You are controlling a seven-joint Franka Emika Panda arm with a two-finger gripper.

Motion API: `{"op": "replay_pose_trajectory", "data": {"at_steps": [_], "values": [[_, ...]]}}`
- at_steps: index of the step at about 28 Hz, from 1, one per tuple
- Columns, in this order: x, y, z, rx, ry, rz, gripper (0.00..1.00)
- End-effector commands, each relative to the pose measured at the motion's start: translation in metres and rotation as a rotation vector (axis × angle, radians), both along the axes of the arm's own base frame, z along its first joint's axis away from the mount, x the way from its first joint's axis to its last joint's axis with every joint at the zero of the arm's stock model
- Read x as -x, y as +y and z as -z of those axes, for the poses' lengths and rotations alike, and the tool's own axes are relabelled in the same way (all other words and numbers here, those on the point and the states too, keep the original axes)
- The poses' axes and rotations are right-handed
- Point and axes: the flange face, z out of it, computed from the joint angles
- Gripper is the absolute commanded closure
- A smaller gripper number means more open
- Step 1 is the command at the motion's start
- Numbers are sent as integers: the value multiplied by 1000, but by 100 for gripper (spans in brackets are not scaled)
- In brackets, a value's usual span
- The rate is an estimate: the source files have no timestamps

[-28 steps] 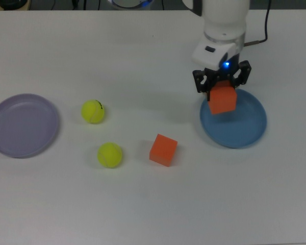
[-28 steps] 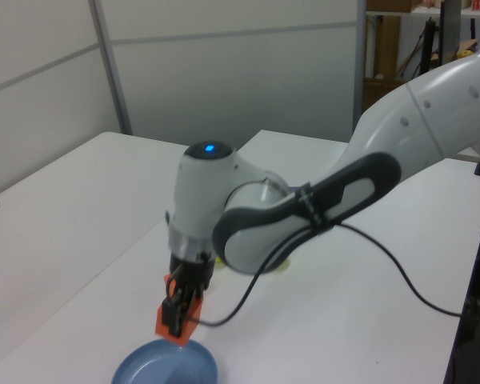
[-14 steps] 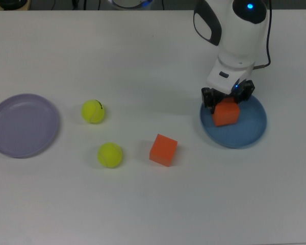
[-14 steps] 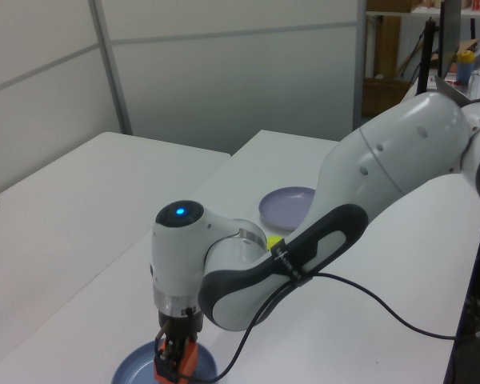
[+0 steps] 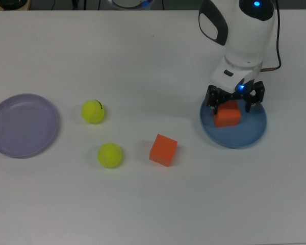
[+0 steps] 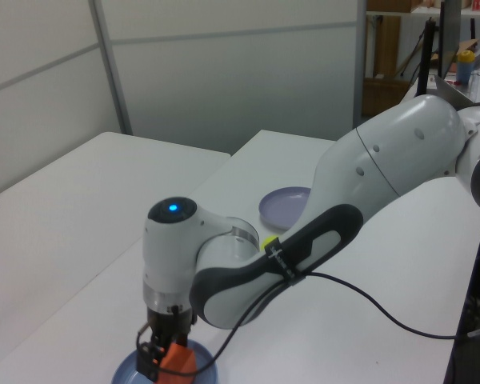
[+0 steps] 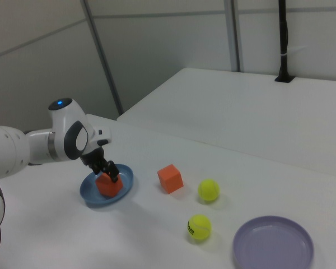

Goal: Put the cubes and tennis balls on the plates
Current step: 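Release the cube and move the gripper to the second orange cube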

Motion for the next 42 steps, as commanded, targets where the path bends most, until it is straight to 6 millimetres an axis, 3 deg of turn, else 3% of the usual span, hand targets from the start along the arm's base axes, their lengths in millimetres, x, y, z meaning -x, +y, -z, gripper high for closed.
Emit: {"op": "replay_pose_trajectory", "data": {"at_steps": [1, 3, 7, 12, 13, 21, 26, 42], "values": [[-12, 0, -29, -30, -25, 98, 0], [-27, -13, -44, -55, -43, 181, 0], [-56, -53, -54, -81, -53, 284, 0], [-79, -91, -54, -89, -54, 381, 0], [-87, -106, -52, -101, -46, 427, 0], [-108, -147, -56, -103, -60, 525, 0], [-114, -160, -49, -85, -65, 535, 0], [-120, -160, -1, -41, -31, 496, 0]]}}
